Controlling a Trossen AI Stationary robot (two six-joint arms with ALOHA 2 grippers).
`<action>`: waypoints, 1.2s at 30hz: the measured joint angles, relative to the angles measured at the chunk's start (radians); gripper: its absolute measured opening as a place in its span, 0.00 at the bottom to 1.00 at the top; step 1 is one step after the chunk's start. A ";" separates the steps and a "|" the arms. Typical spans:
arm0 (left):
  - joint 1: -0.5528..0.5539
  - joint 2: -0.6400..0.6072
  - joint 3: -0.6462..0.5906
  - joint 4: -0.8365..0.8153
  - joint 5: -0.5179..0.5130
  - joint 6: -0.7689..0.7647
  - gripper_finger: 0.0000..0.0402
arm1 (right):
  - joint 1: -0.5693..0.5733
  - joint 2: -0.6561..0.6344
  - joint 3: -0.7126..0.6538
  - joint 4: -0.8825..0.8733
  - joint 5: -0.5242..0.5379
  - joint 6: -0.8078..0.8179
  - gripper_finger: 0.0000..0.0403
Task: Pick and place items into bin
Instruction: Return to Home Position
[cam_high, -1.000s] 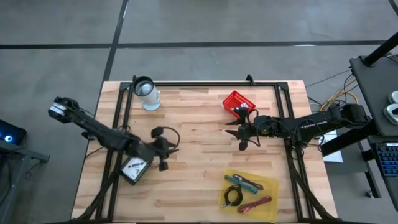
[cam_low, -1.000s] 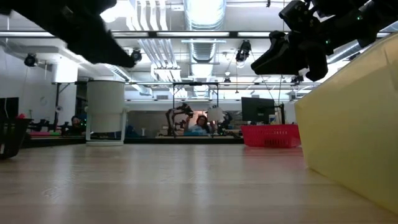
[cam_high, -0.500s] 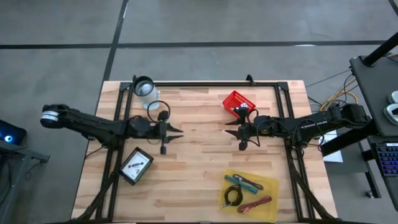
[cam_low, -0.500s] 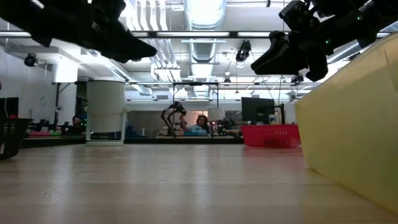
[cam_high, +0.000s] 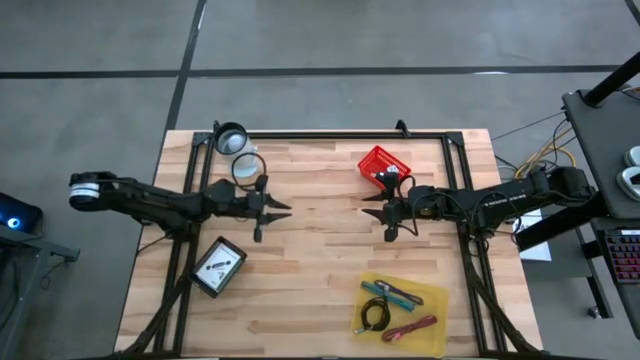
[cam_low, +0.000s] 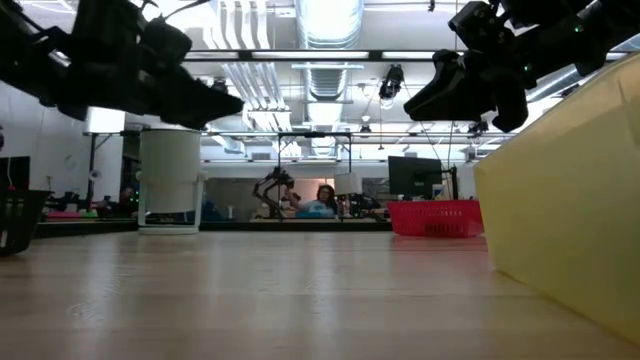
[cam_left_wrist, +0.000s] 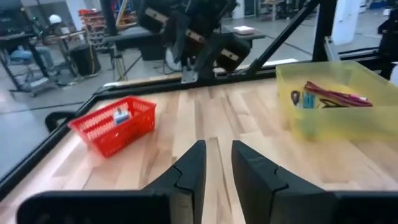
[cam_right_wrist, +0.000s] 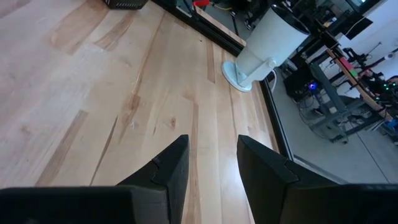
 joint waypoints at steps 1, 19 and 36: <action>-0.002 -0.019 -0.015 -0.003 -0.003 -0.014 0.15 | 0.000 0.000 0.000 0.000 0.000 0.000 0.30; -0.122 -0.522 -0.220 -0.240 -0.154 -0.021 0.01 | 0.000 0.000 -0.002 -0.003 0.000 0.060 0.30; -0.123 -0.756 -0.227 -0.560 -0.183 0.010 0.00 | -0.024 -0.075 -0.108 0.229 -0.072 0.233 0.23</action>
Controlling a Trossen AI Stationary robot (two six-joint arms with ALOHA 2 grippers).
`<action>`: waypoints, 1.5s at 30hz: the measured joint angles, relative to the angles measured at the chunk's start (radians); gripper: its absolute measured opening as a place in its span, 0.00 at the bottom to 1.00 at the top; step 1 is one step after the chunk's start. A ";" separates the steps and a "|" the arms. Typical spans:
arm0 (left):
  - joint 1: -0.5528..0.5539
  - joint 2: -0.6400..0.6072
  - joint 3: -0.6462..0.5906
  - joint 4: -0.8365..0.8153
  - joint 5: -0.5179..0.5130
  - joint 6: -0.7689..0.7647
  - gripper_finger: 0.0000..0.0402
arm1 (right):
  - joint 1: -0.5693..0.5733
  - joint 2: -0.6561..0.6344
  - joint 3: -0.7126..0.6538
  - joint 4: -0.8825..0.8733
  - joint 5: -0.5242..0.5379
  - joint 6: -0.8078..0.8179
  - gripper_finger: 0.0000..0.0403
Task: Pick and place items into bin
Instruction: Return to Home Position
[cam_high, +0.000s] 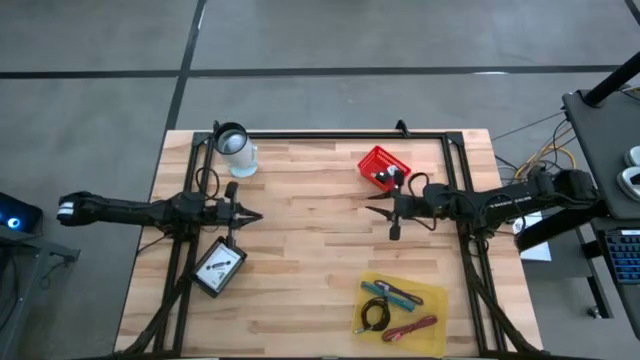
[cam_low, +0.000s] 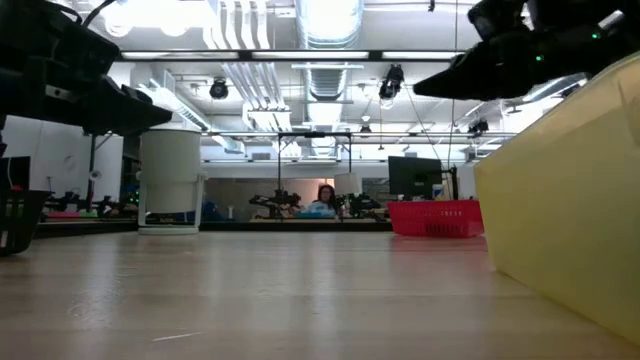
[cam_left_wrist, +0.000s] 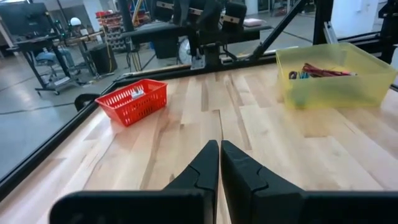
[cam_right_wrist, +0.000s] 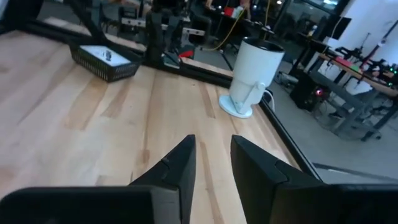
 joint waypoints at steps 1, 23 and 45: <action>0.000 -0.006 0.000 -0.007 0.000 -0.001 0.00 | 0.000 -0.024 -0.017 0.000 0.000 0.010 0.22; 0.001 -0.049 -0.002 -0.048 0.000 0.019 0.00 | -0.006 -0.611 -0.238 -0.283 -0.149 0.174 0.02; 0.001 -0.108 -0.002 -0.148 -0.001 -0.112 0.00 | -0.189 -0.824 -0.320 -0.380 -0.240 0.199 0.02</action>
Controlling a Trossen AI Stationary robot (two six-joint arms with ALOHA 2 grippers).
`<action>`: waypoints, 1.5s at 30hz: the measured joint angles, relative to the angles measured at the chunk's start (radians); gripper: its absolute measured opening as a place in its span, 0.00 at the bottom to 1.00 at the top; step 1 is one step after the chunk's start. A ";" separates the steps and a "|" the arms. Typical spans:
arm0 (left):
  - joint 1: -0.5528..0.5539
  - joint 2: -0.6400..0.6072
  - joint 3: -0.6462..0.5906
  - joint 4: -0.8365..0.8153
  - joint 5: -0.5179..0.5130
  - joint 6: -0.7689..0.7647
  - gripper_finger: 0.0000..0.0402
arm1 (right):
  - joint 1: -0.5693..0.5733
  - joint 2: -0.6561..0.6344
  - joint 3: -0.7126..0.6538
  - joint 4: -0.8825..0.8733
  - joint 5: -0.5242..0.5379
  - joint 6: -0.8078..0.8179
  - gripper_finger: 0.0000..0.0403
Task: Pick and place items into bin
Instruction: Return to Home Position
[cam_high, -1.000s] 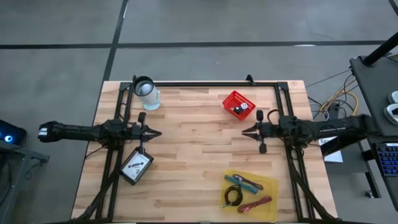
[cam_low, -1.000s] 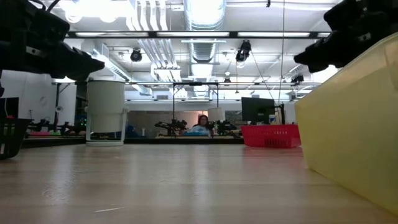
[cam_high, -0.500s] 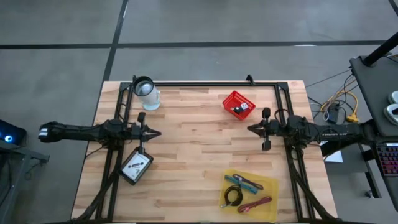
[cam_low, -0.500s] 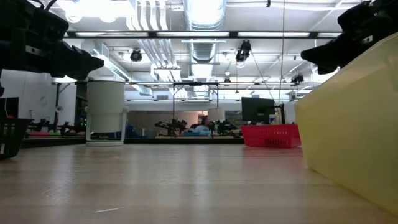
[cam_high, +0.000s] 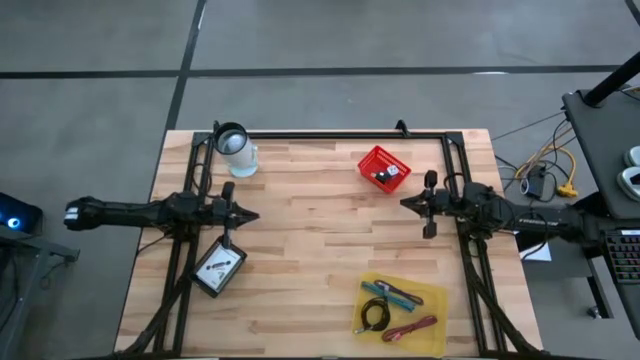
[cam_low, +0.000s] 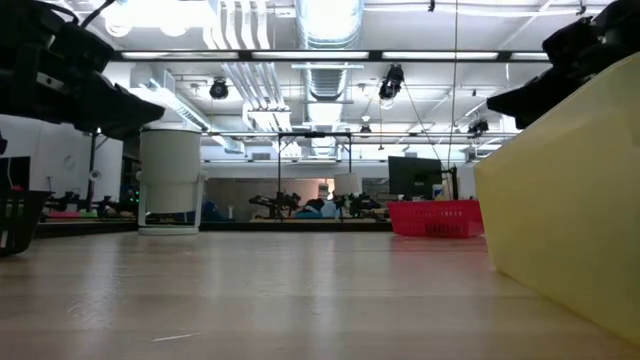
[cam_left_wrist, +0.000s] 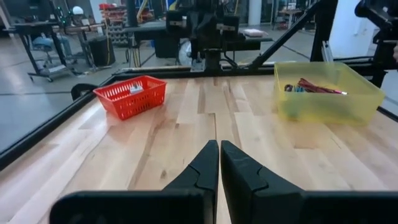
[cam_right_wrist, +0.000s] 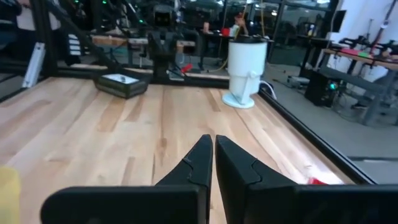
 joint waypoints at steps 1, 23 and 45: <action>0.000 -0.004 0.000 0.002 -0.001 0.000 0.00 | -0.009 -0.001 -0.003 -0.003 -0.002 -0.001 0.02; 0.000 -0.174 0.001 -0.079 0.036 0.004 0.00 | -0.108 -0.095 -0.011 -0.091 -0.109 0.030 0.02; 0.000 -0.184 0.000 -0.082 0.034 0.004 0.00 | -0.108 -0.177 -0.011 -0.147 -0.153 0.048 0.02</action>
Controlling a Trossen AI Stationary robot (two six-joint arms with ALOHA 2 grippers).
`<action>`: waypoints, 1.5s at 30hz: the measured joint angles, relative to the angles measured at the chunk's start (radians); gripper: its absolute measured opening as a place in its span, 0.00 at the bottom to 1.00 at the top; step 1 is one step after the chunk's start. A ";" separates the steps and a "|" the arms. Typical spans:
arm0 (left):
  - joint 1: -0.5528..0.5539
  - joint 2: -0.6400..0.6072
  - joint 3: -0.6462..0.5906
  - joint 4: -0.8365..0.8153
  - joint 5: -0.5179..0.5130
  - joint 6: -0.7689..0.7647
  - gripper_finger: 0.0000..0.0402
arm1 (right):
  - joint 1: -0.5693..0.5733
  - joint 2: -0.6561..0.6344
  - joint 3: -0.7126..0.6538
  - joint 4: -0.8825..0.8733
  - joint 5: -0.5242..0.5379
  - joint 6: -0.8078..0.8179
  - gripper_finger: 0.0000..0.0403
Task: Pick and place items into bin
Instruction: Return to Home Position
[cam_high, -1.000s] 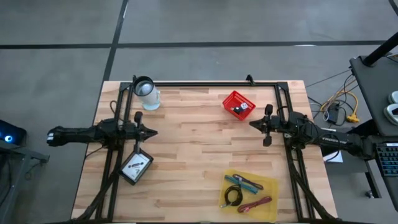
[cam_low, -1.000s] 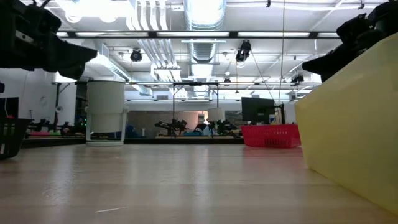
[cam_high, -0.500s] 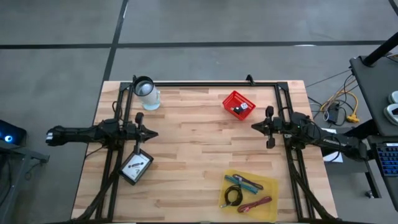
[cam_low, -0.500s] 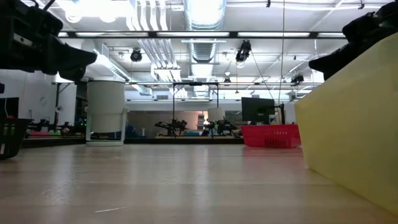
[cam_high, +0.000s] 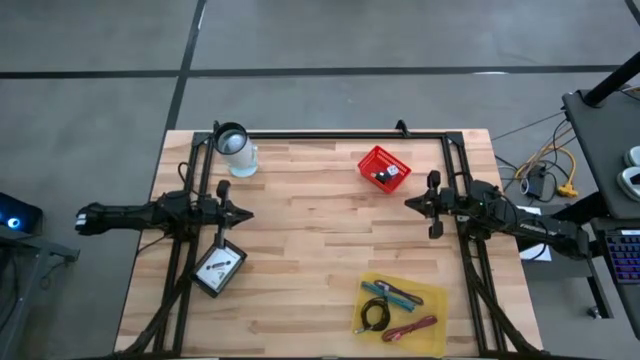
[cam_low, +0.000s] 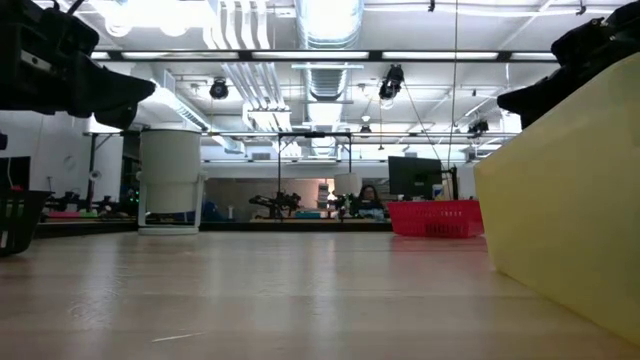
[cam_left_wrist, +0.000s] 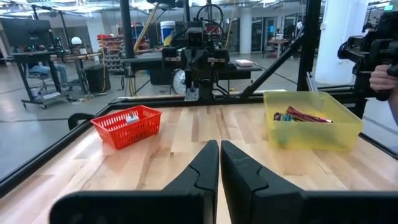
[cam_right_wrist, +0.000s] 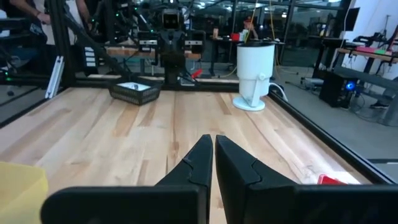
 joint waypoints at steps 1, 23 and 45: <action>0.000 0.000 0.000 0.000 0.000 0.000 0.00 | 0.000 0.000 0.000 0.000 0.000 0.000 0.02; 0.000 0.042 0.001 0.031 -0.005 -0.005 0.00 | 0.000 0.004 0.000 0.001 0.001 -0.046 0.02; 0.000 0.040 0.002 0.043 -0.001 -0.005 0.00 | 0.000 0.003 0.000 0.001 0.001 -0.045 0.02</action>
